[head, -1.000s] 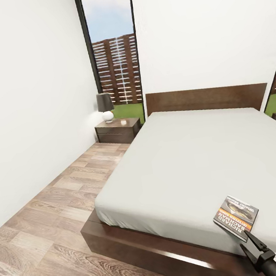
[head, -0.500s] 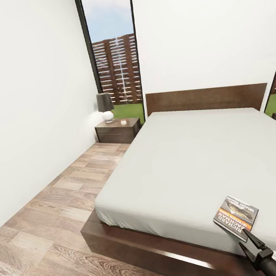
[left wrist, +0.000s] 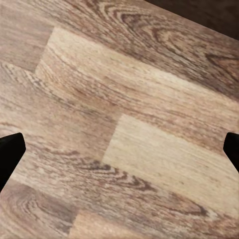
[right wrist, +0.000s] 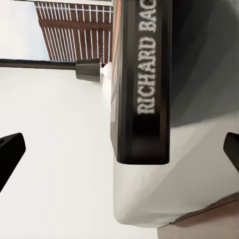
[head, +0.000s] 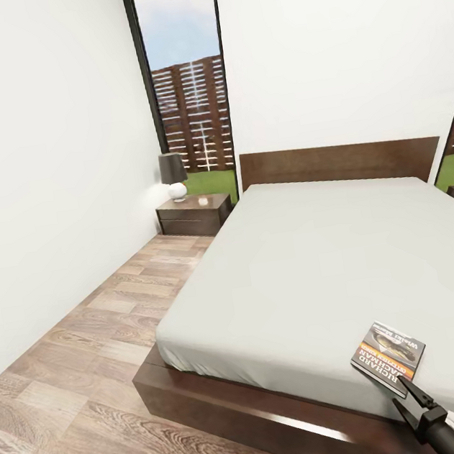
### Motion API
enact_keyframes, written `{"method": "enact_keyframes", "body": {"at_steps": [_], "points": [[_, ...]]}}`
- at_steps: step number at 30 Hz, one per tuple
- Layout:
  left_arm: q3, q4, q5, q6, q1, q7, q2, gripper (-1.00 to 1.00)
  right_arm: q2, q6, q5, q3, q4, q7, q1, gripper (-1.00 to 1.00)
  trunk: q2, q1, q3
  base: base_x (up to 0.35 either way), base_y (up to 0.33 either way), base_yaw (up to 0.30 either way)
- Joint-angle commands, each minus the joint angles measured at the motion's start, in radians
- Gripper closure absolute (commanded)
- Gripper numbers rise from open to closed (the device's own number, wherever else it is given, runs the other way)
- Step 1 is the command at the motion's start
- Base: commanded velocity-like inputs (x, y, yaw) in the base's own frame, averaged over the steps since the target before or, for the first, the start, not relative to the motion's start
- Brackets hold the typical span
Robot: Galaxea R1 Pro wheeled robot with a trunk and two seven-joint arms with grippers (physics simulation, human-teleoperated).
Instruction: In the bedroom, move the book from the bed onto either nightstand, and place the two sandals side by side next to the bed.
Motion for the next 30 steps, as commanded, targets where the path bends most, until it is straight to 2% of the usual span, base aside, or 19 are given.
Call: {"method": "enact_keyframes", "body": {"at_steps": [1,30], "points": [[-0.008,0.0,0.01,0.001,0.0,-0.002,0.001,-1.0,0.0,0.01,-0.005,0.002,0.0,0.002,0.0,-1.0,0.0,0.0,-0.001,0.0,0.0,0.0],[-0.008,0.0,0.01,0.0,0.0,-0.002,0.001,-1.0,0.0,0.006,-0.006,0.002,0.0,0.003,-0.001,-1.0,0.0,0.0,-0.001,0.0,0.0,0.0]]}}
